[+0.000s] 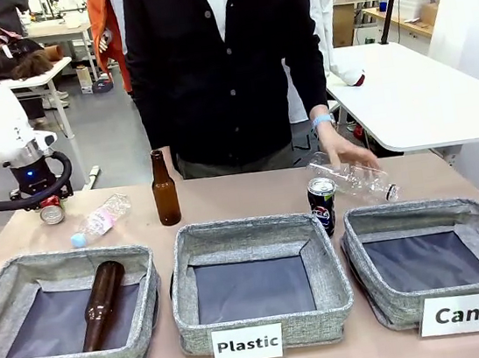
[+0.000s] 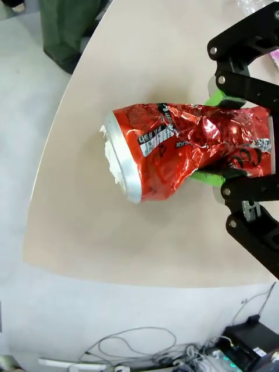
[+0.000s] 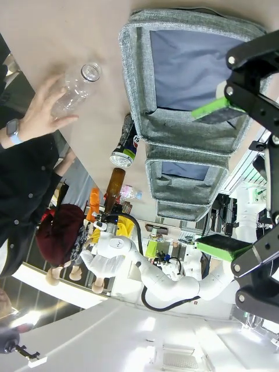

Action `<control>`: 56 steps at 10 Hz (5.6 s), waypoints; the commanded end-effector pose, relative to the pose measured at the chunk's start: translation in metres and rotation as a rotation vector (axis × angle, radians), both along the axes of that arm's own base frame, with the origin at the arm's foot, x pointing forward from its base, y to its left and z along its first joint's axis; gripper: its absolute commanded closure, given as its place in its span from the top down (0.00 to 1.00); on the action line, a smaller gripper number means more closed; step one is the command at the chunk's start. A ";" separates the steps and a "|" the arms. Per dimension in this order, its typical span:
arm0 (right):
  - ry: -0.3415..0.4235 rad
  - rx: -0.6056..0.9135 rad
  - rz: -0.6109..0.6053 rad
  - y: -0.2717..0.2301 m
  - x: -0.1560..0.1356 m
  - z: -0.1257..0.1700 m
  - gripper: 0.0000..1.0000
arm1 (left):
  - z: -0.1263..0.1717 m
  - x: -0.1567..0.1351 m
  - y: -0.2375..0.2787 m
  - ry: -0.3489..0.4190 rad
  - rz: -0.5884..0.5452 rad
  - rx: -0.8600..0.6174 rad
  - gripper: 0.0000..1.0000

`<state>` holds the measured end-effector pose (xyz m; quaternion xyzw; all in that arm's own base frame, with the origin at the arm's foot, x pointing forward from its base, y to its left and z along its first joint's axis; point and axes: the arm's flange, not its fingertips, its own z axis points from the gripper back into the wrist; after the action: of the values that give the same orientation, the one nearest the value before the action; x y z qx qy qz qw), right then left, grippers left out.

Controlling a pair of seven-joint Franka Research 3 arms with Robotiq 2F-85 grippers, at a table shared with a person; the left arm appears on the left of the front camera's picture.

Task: Sort the can waste into the basket.
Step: Pick up the can waste from the table and place it in the right Fabric basket.

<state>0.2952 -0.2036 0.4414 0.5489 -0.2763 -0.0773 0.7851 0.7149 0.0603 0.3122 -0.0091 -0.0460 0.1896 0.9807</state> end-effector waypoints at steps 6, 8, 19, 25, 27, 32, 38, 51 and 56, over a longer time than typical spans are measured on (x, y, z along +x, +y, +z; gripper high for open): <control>-0.005 0.024 -0.010 0.000 0.002 0.005 1.00 | 0.046 -0.035 0.015 -0.093 -0.005 -0.056 0.00; -0.005 0.024 -0.010 0.000 0.002 0.005 1.00 | 0.101 -0.084 0.030 -0.127 -0.144 -0.176 0.00; -0.005 0.024 -0.010 0.000 0.002 0.005 1.00 | 0.173 -0.325 0.066 -0.226 -0.954 -0.385 0.00; -0.005 0.024 -0.010 0.000 0.002 0.005 1.00 | 0.167 -0.320 -0.111 -0.338 -1.442 -0.291 0.00; -0.005 0.024 -0.010 0.000 0.002 0.005 1.00 | 0.159 -0.318 -0.153 -0.264 -1.493 -0.231 0.00; -0.101 -0.105 -0.153 -0.103 -0.086 0.065 1.00 | 0.202 -0.327 -0.387 -0.521 -2.157 -0.065 0.00; -0.026 -0.144 -0.242 -0.150 -0.143 0.046 1.00 | 0.204 -0.389 -0.531 -0.642 -2.341 0.067 0.00; -0.026 -0.144 -0.242 -0.150 -0.143 0.046 1.00 | 0.137 -0.359 -0.755 -0.672 -2.353 0.053 0.00; -0.026 -0.144 -0.242 -0.150 -0.143 0.046 1.00 | 0.124 -0.361 -0.764 -0.629 -2.369 0.076 0.60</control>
<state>0.1536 -0.3540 0.4843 0.4533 -0.3565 -0.1416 0.8046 0.3543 -0.6959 0.4335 -0.0718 -0.2502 -0.8300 0.4932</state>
